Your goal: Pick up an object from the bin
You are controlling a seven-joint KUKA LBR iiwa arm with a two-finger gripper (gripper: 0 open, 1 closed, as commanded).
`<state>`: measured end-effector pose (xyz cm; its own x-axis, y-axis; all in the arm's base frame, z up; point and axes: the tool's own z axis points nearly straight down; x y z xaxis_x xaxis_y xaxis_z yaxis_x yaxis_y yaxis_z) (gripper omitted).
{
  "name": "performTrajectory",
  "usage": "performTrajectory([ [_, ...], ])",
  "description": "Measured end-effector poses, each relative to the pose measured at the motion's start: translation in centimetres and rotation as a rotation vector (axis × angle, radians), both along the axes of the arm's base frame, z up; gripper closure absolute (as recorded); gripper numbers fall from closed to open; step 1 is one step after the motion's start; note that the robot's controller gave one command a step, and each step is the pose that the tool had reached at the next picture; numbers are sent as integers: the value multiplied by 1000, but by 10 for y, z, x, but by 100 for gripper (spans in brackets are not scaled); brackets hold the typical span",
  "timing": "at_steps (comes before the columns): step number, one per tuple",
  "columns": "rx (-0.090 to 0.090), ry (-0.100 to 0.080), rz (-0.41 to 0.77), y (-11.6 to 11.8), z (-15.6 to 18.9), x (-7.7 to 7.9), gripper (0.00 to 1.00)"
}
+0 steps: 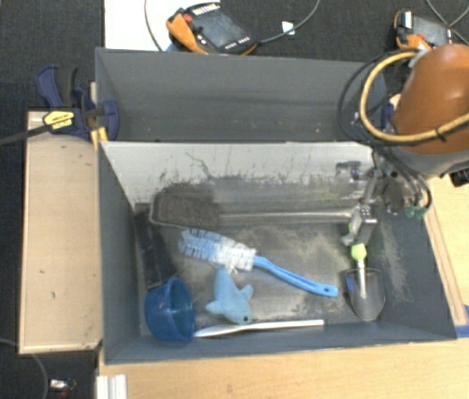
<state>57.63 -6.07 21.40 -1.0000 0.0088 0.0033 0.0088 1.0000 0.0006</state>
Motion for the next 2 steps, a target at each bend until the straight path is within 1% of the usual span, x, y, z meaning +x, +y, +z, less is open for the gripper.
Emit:
performTrajectory([
  [1,-1,-8,3,0,4,2,0],
  [2,0,-10,-139,65,-139,-59,0],
])
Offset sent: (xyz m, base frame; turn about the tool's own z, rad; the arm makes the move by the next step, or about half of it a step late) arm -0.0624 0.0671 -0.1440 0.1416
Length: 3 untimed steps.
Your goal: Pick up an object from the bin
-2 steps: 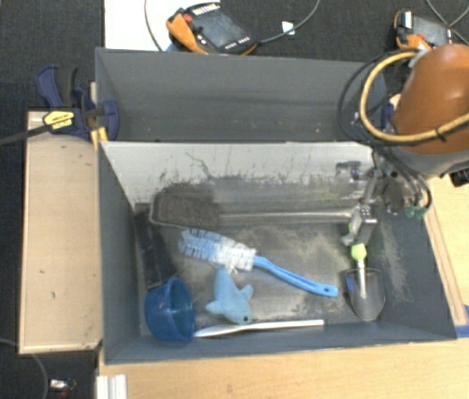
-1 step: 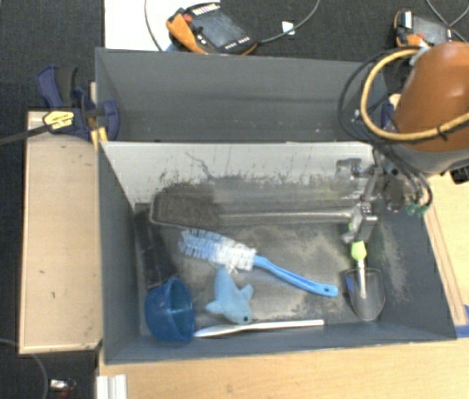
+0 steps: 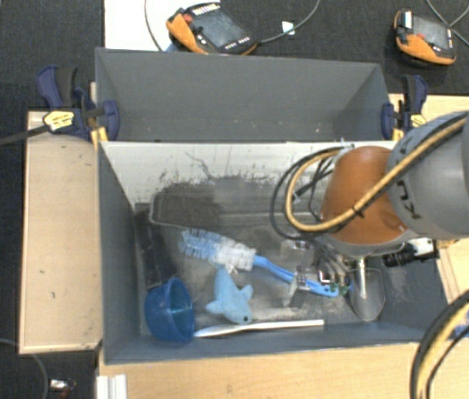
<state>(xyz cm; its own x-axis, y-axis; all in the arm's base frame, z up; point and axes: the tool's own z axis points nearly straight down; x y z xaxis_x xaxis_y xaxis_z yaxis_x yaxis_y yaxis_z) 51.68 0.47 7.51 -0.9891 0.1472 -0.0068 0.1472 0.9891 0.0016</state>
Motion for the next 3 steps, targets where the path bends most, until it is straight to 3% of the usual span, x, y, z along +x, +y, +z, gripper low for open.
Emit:
performTrajectory([
  [1,-5,-19,83,-1,64,6,0],
  [2,1,3,49,38,25,13,0],
  [3,-1,-19,-90,99,-5,28,0],
])
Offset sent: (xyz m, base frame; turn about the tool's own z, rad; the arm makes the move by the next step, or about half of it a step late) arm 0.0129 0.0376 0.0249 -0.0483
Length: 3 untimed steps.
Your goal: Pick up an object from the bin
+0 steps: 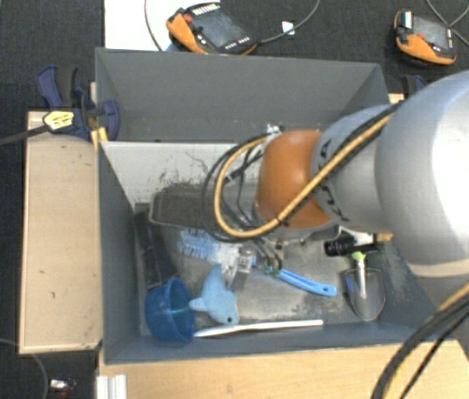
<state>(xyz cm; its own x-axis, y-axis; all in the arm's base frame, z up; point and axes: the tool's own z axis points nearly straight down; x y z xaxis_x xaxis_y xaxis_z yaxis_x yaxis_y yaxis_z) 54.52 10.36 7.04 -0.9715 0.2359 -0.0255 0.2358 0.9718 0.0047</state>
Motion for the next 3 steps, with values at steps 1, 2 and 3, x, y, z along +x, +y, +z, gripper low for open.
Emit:
performTrajectory([
  [1,5,16,-183,-5,0,10,100],
  [2,5,17,-182,-5,0,10,100],
  [3,2,28,-180,-6,26,7,100],
])
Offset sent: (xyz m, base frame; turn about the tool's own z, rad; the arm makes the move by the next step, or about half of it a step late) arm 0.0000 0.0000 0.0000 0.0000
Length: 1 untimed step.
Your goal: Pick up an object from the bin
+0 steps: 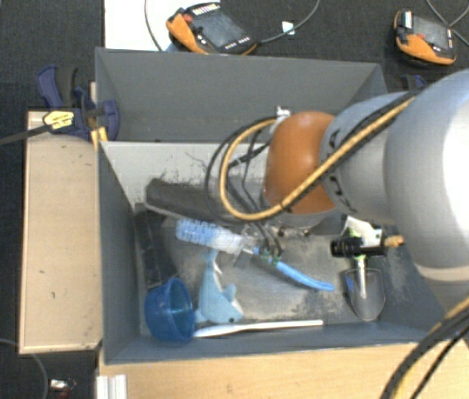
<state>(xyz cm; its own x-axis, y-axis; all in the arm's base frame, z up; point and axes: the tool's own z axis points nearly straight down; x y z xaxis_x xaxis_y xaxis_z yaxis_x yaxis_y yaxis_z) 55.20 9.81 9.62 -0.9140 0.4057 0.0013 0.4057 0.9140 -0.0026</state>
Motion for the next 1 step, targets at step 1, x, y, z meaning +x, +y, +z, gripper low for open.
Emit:
performTrajectory([
  [1,2,-9,3,0,35,3,100],
])
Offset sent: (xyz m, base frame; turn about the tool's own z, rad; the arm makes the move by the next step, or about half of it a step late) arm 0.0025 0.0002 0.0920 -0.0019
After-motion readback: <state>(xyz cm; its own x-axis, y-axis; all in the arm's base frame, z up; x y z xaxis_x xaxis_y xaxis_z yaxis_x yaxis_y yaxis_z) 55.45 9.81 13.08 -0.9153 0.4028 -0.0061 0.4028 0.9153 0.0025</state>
